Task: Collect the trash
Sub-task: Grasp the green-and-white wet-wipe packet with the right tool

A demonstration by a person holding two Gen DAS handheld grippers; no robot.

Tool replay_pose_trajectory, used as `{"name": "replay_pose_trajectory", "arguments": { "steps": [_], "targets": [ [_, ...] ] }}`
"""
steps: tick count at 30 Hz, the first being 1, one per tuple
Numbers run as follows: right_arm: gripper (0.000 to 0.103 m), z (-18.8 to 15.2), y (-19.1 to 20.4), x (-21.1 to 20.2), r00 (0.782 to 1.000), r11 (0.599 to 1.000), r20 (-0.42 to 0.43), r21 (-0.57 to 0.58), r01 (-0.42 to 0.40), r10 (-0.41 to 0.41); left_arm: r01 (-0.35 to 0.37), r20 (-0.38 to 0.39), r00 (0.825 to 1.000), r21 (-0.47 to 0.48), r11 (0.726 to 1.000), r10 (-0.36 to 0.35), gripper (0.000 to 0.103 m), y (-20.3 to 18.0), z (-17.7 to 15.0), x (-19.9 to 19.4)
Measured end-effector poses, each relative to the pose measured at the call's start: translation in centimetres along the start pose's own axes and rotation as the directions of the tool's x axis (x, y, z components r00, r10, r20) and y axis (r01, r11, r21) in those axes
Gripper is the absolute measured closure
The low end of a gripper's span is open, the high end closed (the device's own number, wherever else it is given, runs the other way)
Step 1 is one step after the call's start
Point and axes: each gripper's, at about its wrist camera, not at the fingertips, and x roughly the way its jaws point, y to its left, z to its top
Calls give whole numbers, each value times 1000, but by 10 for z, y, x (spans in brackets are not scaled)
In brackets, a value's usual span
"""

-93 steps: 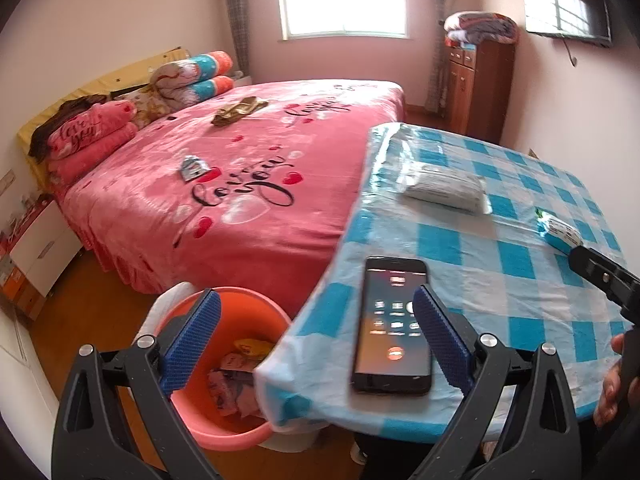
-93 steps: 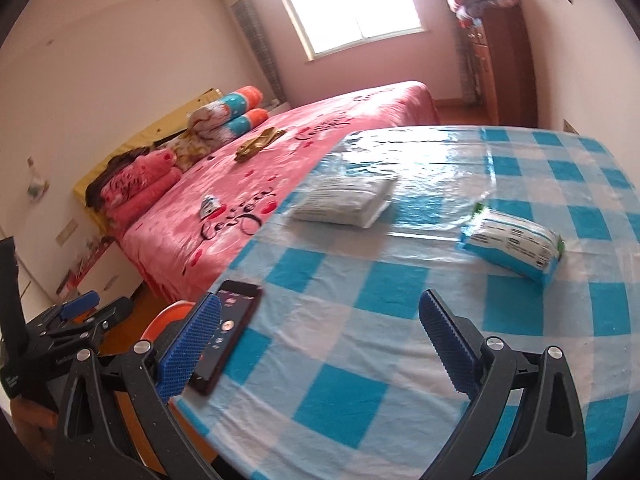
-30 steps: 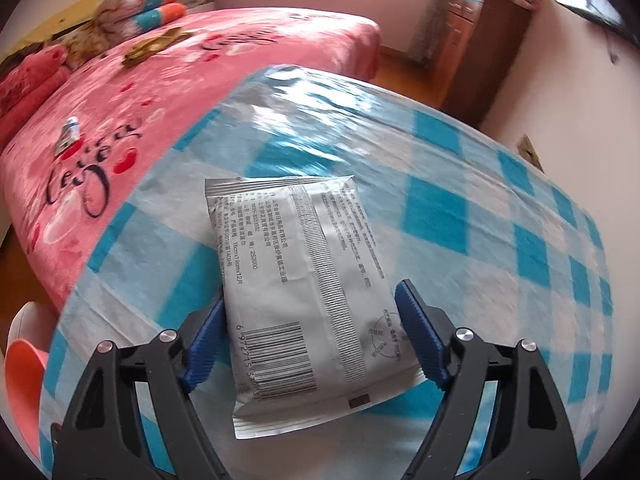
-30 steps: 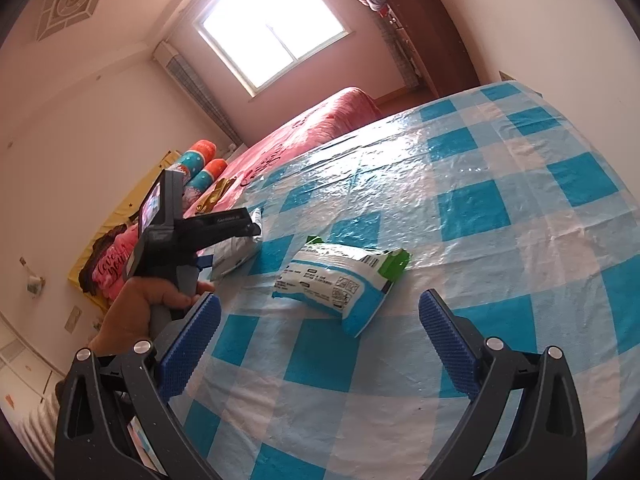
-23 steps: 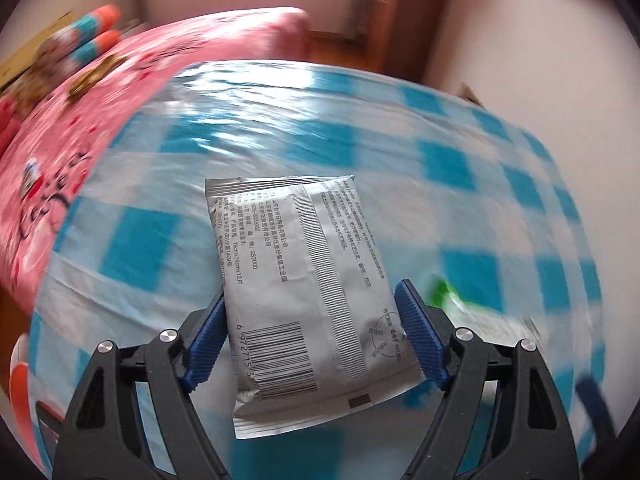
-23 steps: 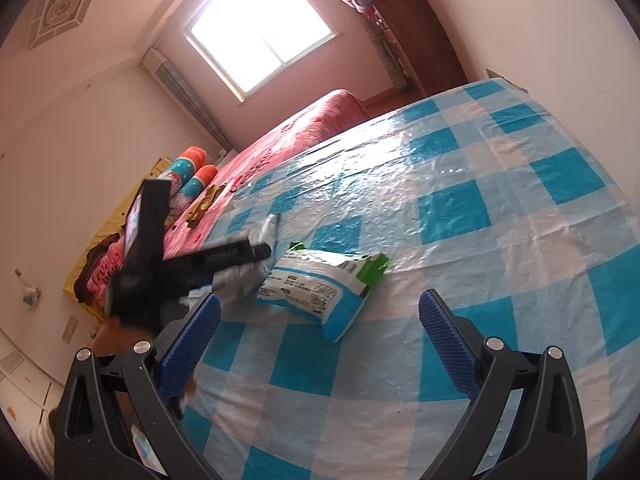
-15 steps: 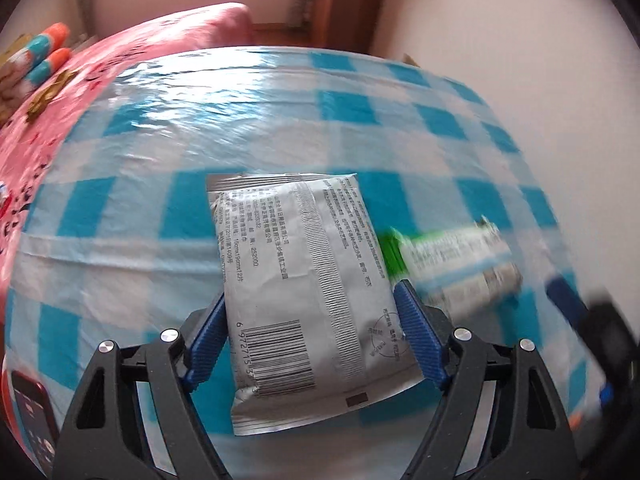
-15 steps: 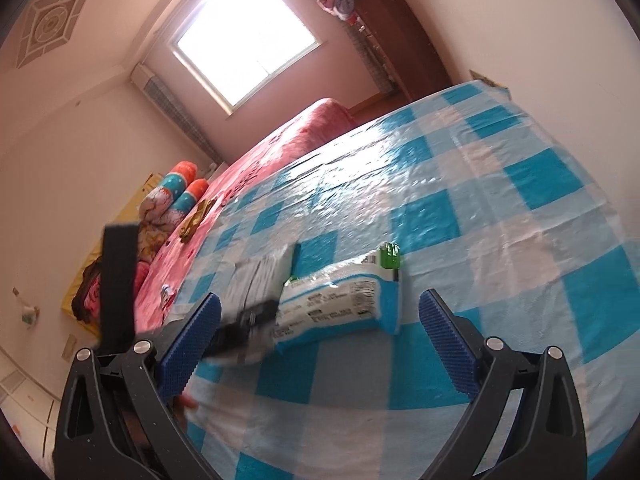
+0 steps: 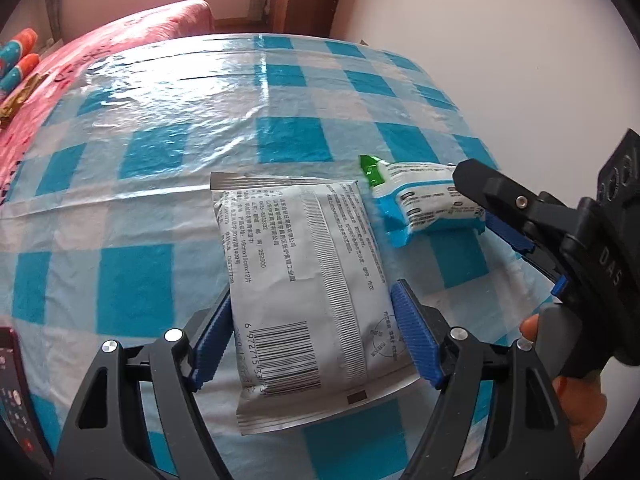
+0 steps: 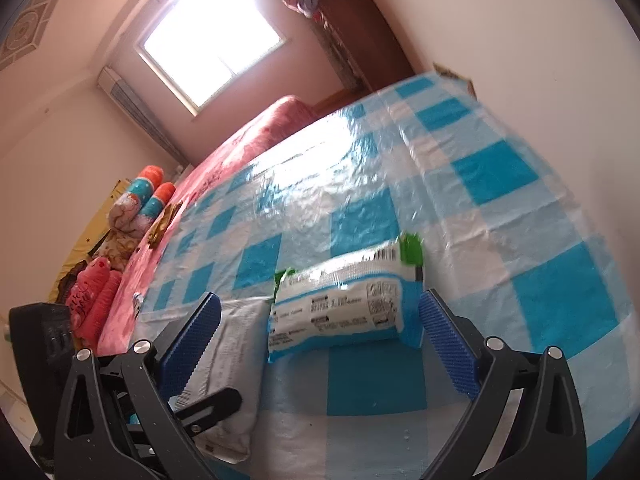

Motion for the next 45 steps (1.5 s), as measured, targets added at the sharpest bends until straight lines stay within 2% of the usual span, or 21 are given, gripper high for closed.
{"name": "replay_pose_trajectory", "arguments": {
  "steps": [3,6,8,11,13,15,18,20,22,29,31,32,33,42,45],
  "targets": [
    [5,-3,7,3,1000,999,-19,-30,-18,18,-27,22,999,-14,1000,27,27,9,-6,-8],
    [5,-8,14,9,993,995,-65,-34,-97,95,-55,34,998,-15,998,56,27,15,-7,-14],
    [5,-12,19,14,983,987,-105,-37,-157,153,-69,40,997,-26,997,70,27,21,-9,-17],
    [5,-16,26,19,954,964,-155,-20,-263,257,-85,50,995,-33,996,86,27,29,-13,-20],
    [5,-17,34,16,946,956,-163,-49,-290,279,-94,55,994,-33,995,96,26,30,-14,-21],
    [5,-18,40,12,956,960,-149,-83,-268,254,-104,61,993,-18,994,105,26,29,-15,-22],
    [5,-17,41,4,992,983,-73,-145,-114,104,-119,70,991,4,993,118,25,27,-13,-20],
    [5,-15,40,1,999,986,-39,-161,-40,34,-122,71,990,9,992,121,24,26,-13,-19],
    [5,-13,38,2,1000,986,-20,-169,0,-3,-120,68,991,6,993,119,23,27,-12,-16],
    [5,-2,34,18,996,972,-24,-222,75,-82,-127,70,989,6,992,126,23,25,-7,-8],
    [9,2,36,30,995,971,-46,-229,72,-85,-124,74,989,-3,992,124,23,27,-6,-7],
    [19,3,37,33,995,971,-55,-230,68,-83,-121,75,990,-12,993,121,23,28,-6,-7],
    [23,4,37,36,994,969,-60,-236,77,-94,-121,76,990,-18,993,122,24,28,-6,-6],
    [26,7,42,52,987,955,-97,-281,99,-131,-125,84,988,-56,991,130,27,31,-6,-6],
    [39,6,46,54,985,948,-103,-303,102,-139,-127,86,988,-64,990,132,27,32,-5,-7]
  ]
}}
